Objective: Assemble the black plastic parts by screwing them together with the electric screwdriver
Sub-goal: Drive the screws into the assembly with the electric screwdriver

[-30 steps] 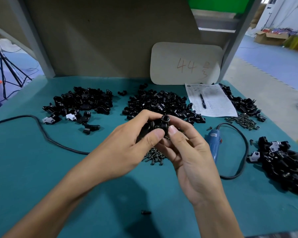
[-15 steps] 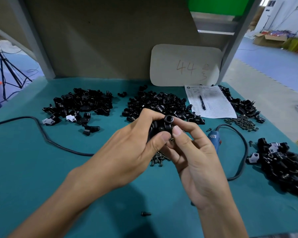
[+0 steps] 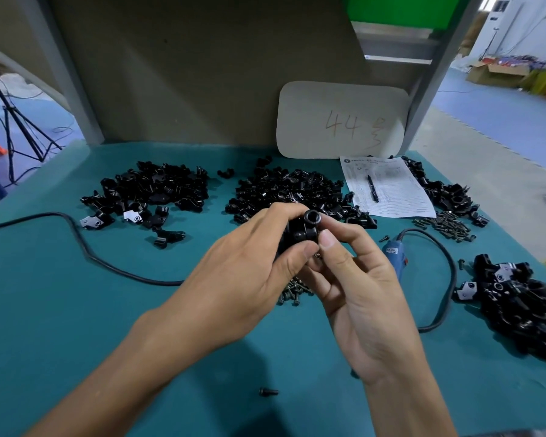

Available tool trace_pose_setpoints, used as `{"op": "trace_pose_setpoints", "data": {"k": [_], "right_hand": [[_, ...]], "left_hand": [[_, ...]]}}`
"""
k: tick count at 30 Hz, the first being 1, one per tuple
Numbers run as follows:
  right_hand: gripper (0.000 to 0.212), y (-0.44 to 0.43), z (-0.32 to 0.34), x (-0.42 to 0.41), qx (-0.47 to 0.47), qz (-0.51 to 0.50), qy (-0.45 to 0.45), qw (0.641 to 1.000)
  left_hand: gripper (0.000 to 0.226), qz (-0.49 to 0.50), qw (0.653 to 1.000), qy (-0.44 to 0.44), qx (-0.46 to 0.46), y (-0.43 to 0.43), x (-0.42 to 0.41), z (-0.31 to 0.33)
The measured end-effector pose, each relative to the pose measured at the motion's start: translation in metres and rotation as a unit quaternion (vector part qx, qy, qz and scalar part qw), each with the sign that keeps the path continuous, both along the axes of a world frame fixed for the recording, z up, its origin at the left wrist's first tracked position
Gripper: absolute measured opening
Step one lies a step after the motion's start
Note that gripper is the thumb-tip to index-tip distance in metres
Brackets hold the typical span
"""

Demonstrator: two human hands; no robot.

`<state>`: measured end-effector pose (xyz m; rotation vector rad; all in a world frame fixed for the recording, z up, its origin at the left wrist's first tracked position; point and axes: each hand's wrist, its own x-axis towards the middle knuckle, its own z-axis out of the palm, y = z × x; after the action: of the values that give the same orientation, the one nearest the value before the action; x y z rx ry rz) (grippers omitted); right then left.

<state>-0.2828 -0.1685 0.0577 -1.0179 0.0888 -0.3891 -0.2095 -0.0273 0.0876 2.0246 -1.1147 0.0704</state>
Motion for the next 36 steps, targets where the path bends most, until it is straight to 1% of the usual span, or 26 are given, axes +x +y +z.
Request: {"op": "trace_pose_setpoints", "data": {"k": [4,8,15,19,24,29,36], "right_hand": [[0.031,-0.001,-0.001,0.0,-0.003,-0.008,0.006,1.0],[0.031,-0.001,0.0,0.0,-0.009,-0.013,0.007,1.0],[0.027,-0.001,0.001,0.0,-0.006,-0.018,0.003,1.0],[0.027,-0.002,0.002,0.0,-0.005,-0.016,0.003,1.0],[0.028,-0.002,0.001,0.0,-0.003,-0.02,0.008,1.0],[0.028,-0.001,-0.002,-0.001,0.012,-0.025,0.019,0.999],[0.028,0.0,-0.004,-0.002,0.011,-0.024,0.018,0.999]], "left_hand": [[0.024,-0.002,1.0,0.015,0.001,0.0,0.001,0.0],[0.025,-0.001,1.0,0.017,0.011,0.0,0.002,-0.001],[0.028,0.009,1.0,-0.008,0.023,-0.004,0.001,-0.001],[0.035,0.006,1.0,-0.01,0.018,-0.005,0.0,-0.002],[0.03,0.007,1.0,-0.013,0.01,-0.007,0.001,-0.006],[0.03,0.007,0.999,-0.031,0.02,-0.007,-0.001,-0.01],[0.029,0.001,0.999,-0.021,0.024,-0.007,0.001,-0.009]]}}
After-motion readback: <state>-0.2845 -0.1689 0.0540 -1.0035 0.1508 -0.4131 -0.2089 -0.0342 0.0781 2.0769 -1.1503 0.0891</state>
